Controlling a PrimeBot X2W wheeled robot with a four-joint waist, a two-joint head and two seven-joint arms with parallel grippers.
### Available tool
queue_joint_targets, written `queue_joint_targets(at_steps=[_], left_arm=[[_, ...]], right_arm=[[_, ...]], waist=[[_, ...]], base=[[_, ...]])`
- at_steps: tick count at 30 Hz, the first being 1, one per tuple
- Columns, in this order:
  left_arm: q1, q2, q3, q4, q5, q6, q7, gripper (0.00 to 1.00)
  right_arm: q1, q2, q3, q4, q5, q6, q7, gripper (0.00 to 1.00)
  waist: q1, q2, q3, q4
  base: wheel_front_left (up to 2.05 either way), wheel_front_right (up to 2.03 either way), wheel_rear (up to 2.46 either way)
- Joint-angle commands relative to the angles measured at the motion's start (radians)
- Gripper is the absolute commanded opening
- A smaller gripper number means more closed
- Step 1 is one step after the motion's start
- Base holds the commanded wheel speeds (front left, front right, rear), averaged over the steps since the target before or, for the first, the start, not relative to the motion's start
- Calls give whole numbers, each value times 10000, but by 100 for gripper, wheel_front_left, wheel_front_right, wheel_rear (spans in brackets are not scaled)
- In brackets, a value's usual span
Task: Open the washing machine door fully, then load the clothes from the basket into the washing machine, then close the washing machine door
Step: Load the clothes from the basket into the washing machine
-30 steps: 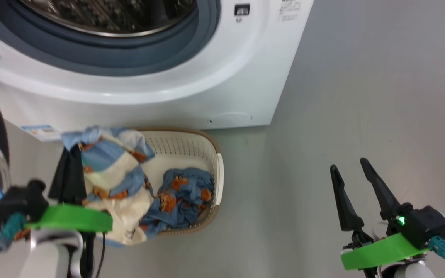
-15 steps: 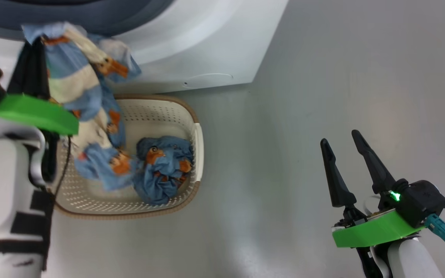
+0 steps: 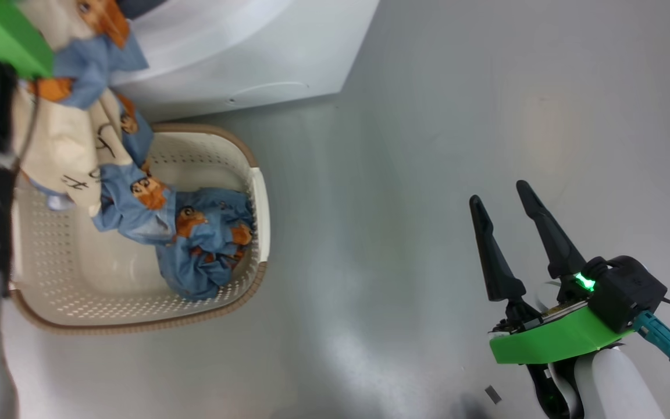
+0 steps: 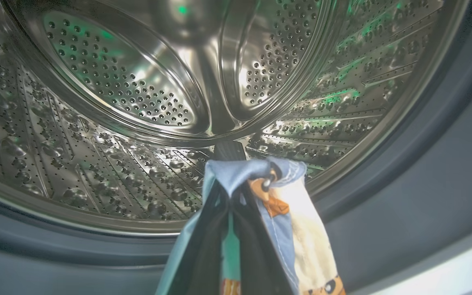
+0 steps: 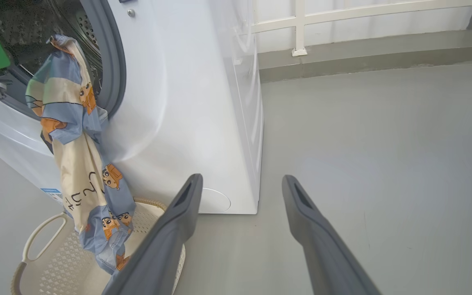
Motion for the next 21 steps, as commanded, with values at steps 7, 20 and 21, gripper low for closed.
queue_joint_targets(at_steps=[7, 20, 21], left_arm=[[-1489, 789, 16, 890, 192, 54, 524, 0], [-3762, 886, -399, 2298, 512, 210, 943, 0], [-3860, 886, -505, 2371, 604, 213, 920, 0]], right_arm=[[117, 19, 430, -261, 176, 16, -47, 100], [669, 19, 778, -345, 288, 16, -48, 100], [697, 19, 827, -319, 276, 16, -48, 100]], waist=[[-1, 0, 641, -452], [-1, 0, 1780, -504], [-1, 0, 1830, -509]], base=[[0, 0, 0], [0, 0, 0], [0, 0, 0]])
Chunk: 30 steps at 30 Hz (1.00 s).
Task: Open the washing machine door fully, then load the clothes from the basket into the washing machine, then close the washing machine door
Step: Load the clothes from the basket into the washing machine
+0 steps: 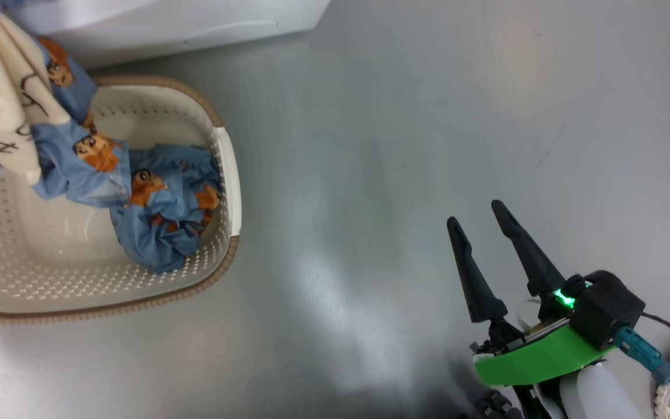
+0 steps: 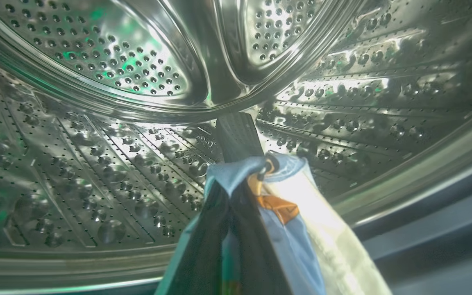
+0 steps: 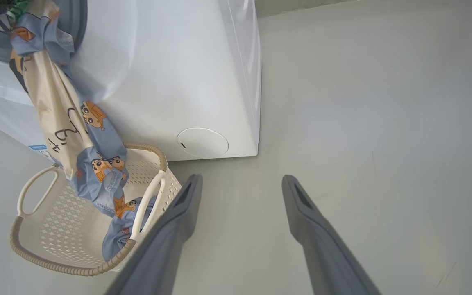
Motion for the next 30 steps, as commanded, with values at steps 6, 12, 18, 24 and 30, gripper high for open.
queue_joint_targets(at_steps=[6, 12, 18, 24, 30], left_arm=[[-1006, 11, -162, 11, 120, 219, -391, 0], [-1438, 478, -587, -414, 821, 500, -2465, 0], [-1456, 816, -696, -1650, 1120, 486, -2887, 0], [-884, 991, -553, -2247, 980, 218, -2894, 0], [-880, 781, -588, -691, 677, 121, -2497, 0]], right_arm=[[386, 7, 538, -216, 203, 16, -48, 100], [283, 7, 872, -182, 467, 16, -48, 100], [213, 7, 943, -146, 543, 16, -48, 100], [-29, 7, 990, -106, 590, 16, -48, 100], [-7, 7, 1104, 116, 636, 16, -48, 100]], waist=[[-1, 0, 653, 3], [-1, 0, 830, -209], [-1, 0, 1043, -327], [-1, 0, 1142, -388], [-1, 0, 999, -371]], base=[[0, 0, 0], [0, 0, 0], [0, 0, 0], [0, 0, 0], [0, 0, 0]])
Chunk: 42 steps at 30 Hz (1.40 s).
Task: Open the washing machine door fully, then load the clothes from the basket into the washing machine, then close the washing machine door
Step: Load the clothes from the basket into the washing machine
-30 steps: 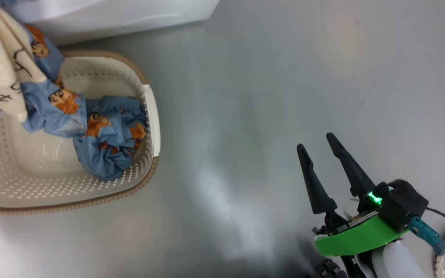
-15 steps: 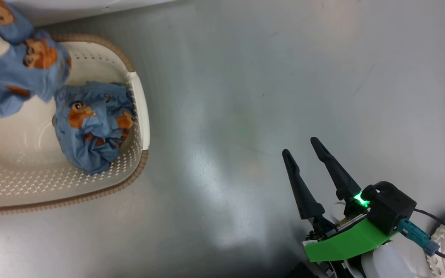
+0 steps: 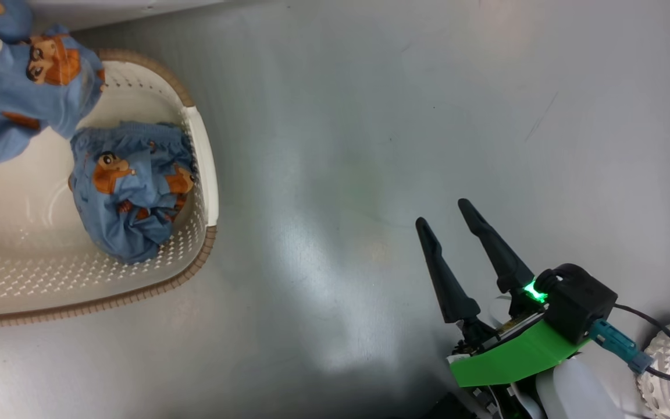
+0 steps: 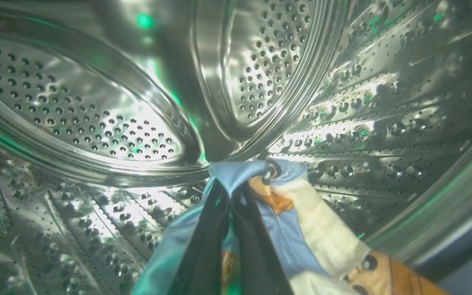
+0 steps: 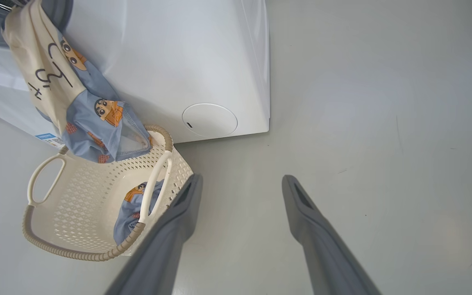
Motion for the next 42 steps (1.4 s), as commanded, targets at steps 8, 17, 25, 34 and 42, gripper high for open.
queue_joint_targets(at_steps=[8, 17, 25, 34, 42], left_arm=[[-311, 64, 181, 1121, -325, 456, 978, 100], [-265, -226, 177, 1784, -572, 636, 1163, 100], [34, -549, 185, 2264, -828, 695, 947, 100], [580, -926, 314, 2594, -1262, 560, 460, 100], [1373, -1292, 517, 2366, -1711, 203, -166, 100]], right_arm=[[349, 5, 246, 20, 73, 14, -48, 100], [220, 5, 273, 198, 62, 14, -48, 100], [8, 5, 192, 364, -32, 14, -48, 100], [-184, 5, -11, 473, -162, 14, -48, 100], [-359, 5, -343, 373, -252, 14, -48, 100]], waist=[[0, 0, -325, 88], [0, 0, -843, 181], [0, 0, -1449, 398], [0, 0, -2040, 773], [0, 0, -2374, 1238]], base=[[0, 0, 0], [0, 0, 0], [0, 0, 0], [0, 0, 0], [0, 0, 0]])
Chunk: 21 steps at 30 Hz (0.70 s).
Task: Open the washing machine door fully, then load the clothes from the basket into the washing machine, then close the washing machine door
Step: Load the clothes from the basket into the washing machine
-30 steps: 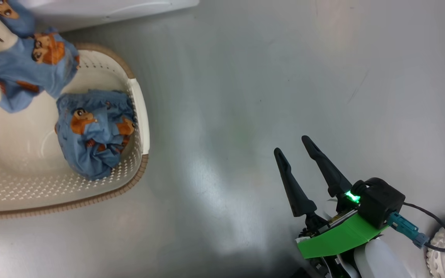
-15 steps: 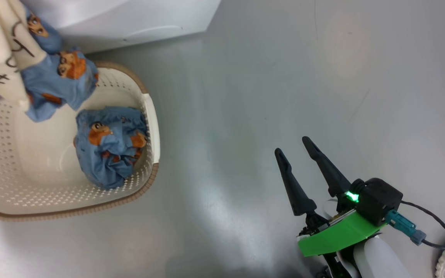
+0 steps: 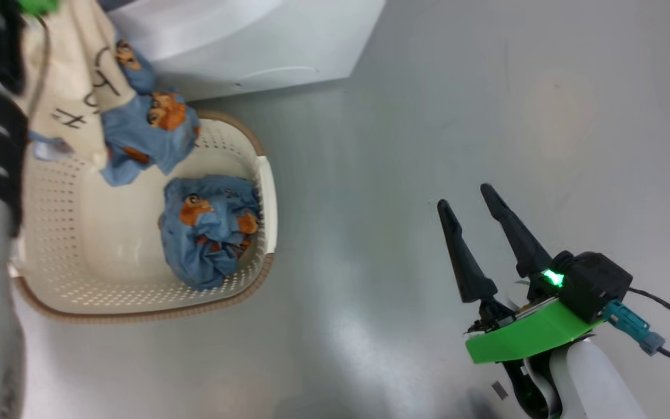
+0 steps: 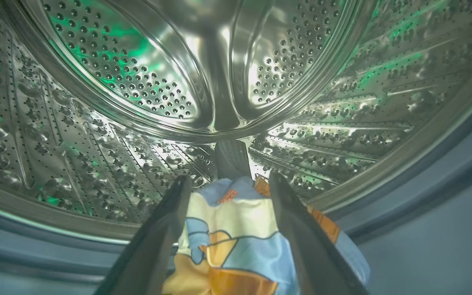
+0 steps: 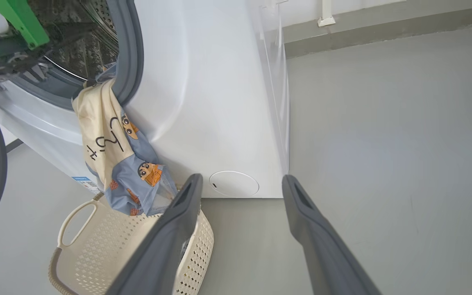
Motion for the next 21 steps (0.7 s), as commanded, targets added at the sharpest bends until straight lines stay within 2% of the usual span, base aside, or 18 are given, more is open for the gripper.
queue_joint_targets(at_steps=[1, 5, 11, 21], left_arm=[[183, 368, 109, -289, -41, -39, -80, 100], [1211, 223, 158, -1043, -124, -199, -204, 100], [3270, 170, 339, -3503, 66, -141, -216, 100], [7391, 105, 1250, -7964, 129, 296, -218, 100]], right_arm=[[93, 55, 194, -237, -133, 14, -48, 100], [162, 55, -55, -331, -184, 14, -48, 100], [447, 55, -298, -480, -307, 14, -48, 100], [638, 55, -285, -613, -353, 14, -48, 100]], waist=[[0, 0, -222, 215], [0, 0, -493, 506], [0, 0, -769, 869], [0, 0, -1016, 944]], base=[[0, 0, 0], [0, 0, 0], [0, 0, 0], [0, 0, 0]])
